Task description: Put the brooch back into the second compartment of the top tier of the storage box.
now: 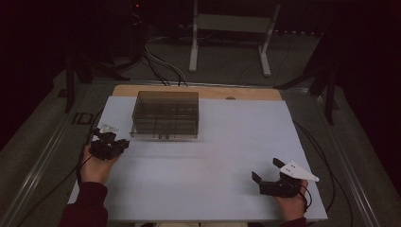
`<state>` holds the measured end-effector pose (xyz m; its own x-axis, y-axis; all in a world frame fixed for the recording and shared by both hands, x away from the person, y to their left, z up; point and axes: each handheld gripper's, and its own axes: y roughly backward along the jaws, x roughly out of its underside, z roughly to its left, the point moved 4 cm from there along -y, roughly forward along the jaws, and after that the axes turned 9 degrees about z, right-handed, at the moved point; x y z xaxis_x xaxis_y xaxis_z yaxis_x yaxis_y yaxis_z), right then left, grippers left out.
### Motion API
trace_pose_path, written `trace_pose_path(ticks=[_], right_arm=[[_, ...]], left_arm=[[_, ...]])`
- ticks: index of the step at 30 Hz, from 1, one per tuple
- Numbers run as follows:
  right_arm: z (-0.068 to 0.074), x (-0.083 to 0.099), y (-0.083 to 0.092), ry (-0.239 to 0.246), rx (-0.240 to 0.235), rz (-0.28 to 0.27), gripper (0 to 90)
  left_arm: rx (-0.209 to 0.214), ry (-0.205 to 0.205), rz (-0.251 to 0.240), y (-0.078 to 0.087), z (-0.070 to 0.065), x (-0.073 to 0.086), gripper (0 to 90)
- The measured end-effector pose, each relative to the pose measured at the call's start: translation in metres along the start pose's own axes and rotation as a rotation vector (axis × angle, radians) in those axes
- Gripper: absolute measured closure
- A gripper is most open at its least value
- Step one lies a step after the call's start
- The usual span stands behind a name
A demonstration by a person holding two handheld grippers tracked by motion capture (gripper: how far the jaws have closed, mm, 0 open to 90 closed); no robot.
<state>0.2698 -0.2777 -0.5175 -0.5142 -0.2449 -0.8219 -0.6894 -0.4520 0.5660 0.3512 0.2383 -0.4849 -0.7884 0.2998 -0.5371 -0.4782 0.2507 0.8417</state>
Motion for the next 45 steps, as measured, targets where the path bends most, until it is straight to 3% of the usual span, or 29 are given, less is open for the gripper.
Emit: trace_pose_path(ticks=[17,45], right_arm=[[0.0,0.0,-0.001,0.002,-0.003,0.007,0.1],[0.0,0.0,-0.001,0.002,-0.003,0.006,0.2]], left_arm=[[0.016,-0.048,-0.03,0.015,-0.017,-0.02,81.0],[0.044,-0.066,-0.068,0.021,-0.033,-0.048,81.1]])
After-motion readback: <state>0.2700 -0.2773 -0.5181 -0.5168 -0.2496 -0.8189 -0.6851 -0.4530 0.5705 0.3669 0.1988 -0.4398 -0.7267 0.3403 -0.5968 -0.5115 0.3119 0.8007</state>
